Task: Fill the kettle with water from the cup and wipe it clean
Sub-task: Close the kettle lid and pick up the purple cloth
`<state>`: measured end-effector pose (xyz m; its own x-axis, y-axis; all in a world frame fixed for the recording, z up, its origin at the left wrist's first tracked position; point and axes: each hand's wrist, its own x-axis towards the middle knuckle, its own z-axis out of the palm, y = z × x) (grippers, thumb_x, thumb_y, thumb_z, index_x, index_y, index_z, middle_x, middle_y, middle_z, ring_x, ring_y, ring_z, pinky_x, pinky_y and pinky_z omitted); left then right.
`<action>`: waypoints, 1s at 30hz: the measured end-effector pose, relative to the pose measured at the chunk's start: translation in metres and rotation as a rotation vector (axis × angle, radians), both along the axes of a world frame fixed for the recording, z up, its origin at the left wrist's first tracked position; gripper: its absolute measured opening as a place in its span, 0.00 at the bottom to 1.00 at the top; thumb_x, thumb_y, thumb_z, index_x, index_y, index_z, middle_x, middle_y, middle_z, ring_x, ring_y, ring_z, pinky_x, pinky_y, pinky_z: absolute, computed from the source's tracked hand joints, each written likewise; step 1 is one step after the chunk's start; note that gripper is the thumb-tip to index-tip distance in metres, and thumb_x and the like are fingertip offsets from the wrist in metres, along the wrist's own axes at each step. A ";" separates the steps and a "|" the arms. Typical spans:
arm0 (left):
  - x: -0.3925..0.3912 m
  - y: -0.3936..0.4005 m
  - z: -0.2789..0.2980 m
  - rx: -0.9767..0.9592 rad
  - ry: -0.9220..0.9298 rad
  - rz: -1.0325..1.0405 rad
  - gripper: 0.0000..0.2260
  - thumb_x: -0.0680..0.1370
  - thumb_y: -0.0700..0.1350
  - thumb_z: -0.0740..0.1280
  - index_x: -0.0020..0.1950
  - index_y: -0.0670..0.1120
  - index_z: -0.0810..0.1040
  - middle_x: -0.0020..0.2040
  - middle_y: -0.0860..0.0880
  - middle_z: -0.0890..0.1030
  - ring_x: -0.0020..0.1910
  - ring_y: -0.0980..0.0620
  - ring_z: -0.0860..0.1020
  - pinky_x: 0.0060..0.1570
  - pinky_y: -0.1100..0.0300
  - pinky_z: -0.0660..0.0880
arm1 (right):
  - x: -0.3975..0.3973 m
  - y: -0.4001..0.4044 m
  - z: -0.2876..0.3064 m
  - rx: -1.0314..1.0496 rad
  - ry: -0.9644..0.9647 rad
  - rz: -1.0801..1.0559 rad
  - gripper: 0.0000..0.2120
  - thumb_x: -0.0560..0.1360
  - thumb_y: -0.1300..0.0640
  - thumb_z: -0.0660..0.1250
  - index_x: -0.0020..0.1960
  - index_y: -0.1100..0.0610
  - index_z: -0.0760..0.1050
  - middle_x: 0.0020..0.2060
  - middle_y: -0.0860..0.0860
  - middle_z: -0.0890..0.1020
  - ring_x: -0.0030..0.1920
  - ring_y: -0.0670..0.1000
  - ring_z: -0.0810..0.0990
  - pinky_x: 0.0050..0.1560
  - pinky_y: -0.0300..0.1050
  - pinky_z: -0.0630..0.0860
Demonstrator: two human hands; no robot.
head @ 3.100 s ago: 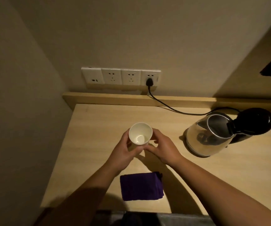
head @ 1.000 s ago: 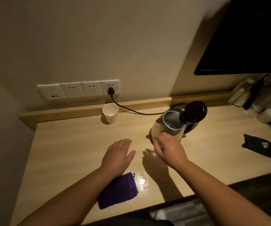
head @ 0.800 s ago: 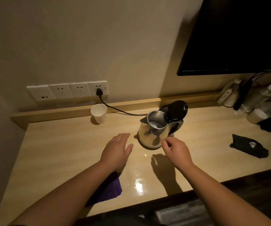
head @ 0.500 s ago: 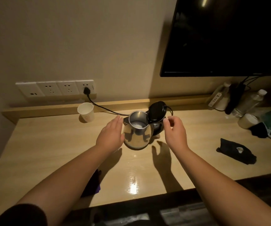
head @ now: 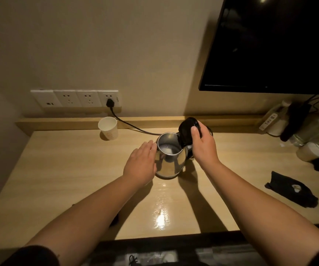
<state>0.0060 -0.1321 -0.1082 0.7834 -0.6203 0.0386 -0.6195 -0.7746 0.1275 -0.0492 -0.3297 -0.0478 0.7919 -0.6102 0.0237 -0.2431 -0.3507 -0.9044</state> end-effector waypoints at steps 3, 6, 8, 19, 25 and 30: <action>0.002 -0.002 -0.004 -0.012 0.025 -0.002 0.35 0.79 0.51 0.63 0.79 0.48 0.47 0.79 0.47 0.51 0.77 0.47 0.51 0.72 0.50 0.53 | 0.003 0.002 0.002 -0.071 -0.007 0.069 0.21 0.82 0.48 0.58 0.74 0.51 0.68 0.68 0.50 0.75 0.66 0.47 0.71 0.60 0.42 0.69; 0.004 -0.003 -0.007 -0.037 0.060 -0.011 0.35 0.79 0.50 0.63 0.79 0.49 0.46 0.80 0.48 0.50 0.77 0.48 0.50 0.73 0.50 0.54 | 0.007 0.007 0.002 -0.304 0.018 0.224 0.22 0.81 0.48 0.61 0.74 0.52 0.68 0.71 0.50 0.73 0.68 0.47 0.70 0.67 0.49 0.69; 0.004 -0.002 -0.009 -0.038 0.059 -0.011 0.35 0.79 0.50 0.63 0.79 0.49 0.45 0.80 0.48 0.49 0.77 0.48 0.50 0.73 0.50 0.54 | 0.009 0.014 -0.004 -0.536 0.092 0.324 0.24 0.80 0.47 0.63 0.74 0.53 0.68 0.73 0.52 0.70 0.71 0.53 0.68 0.69 0.54 0.67; 0.004 -0.003 -0.018 -0.058 0.055 -0.005 0.36 0.78 0.50 0.63 0.79 0.48 0.45 0.80 0.48 0.49 0.77 0.48 0.52 0.72 0.50 0.57 | 0.014 0.026 -0.018 -1.049 0.199 0.508 0.23 0.79 0.45 0.64 0.69 0.57 0.74 0.68 0.60 0.75 0.68 0.62 0.71 0.67 0.60 0.70; 0.005 -0.003 -0.022 -0.038 0.027 -0.004 0.36 0.78 0.51 0.64 0.78 0.48 0.45 0.80 0.48 0.50 0.77 0.47 0.52 0.71 0.50 0.54 | 0.013 0.031 -0.022 -1.069 0.215 0.504 0.21 0.80 0.47 0.62 0.69 0.57 0.75 0.69 0.59 0.74 0.70 0.62 0.70 0.70 0.60 0.64; 0.005 -0.003 -0.022 -0.037 0.027 -0.002 0.36 0.78 0.51 0.64 0.78 0.49 0.46 0.80 0.48 0.50 0.77 0.47 0.53 0.71 0.51 0.54 | 0.013 0.030 -0.024 -1.069 0.222 0.502 0.21 0.81 0.47 0.58 0.68 0.56 0.75 0.69 0.59 0.75 0.70 0.61 0.70 0.70 0.60 0.64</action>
